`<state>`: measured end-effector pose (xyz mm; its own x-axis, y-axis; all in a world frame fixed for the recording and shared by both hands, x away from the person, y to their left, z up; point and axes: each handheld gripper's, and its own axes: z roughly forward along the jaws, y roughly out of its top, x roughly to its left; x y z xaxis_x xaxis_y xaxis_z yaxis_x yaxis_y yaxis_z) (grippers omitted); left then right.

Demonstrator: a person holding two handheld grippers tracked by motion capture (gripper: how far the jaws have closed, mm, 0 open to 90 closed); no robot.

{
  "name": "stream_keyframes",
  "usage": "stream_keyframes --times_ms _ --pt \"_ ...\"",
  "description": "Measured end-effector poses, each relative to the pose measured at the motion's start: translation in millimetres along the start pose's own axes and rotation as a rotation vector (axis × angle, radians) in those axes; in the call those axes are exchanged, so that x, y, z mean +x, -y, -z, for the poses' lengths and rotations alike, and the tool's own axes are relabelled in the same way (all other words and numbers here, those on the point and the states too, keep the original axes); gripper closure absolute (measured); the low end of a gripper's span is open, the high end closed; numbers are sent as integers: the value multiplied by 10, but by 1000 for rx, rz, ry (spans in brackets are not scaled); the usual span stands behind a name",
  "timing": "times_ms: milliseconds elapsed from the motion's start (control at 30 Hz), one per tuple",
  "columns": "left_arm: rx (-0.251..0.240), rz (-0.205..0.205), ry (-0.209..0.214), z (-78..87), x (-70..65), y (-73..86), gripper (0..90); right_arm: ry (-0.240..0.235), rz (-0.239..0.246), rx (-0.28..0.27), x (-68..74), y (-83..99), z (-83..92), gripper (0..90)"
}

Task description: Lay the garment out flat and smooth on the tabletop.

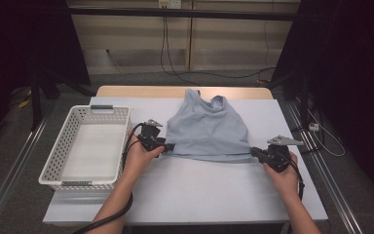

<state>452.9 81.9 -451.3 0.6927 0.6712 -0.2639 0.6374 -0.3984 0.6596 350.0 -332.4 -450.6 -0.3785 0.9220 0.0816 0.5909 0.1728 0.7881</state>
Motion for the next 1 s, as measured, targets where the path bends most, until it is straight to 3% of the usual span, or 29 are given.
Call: stream_keyframes --times_ms 300,600,700,800,1000 --pt "38 14 -2 9 8 24 627 -7 -4 39 -40 36 -31 868" --pt "28 21 -7 12 17 48 669 -15 -13 79 -55 81 -88 822" --pt "38 26 -16 21 6 51 695 -3 -3 78 -47 76 -79 767" --pt "44 29 -25 24 -1 53 734 15 0 79 -40 71 -75 652" --pt "70 47 -33 36 -39 39 836 23 -63 23 -62 17 -42 560"
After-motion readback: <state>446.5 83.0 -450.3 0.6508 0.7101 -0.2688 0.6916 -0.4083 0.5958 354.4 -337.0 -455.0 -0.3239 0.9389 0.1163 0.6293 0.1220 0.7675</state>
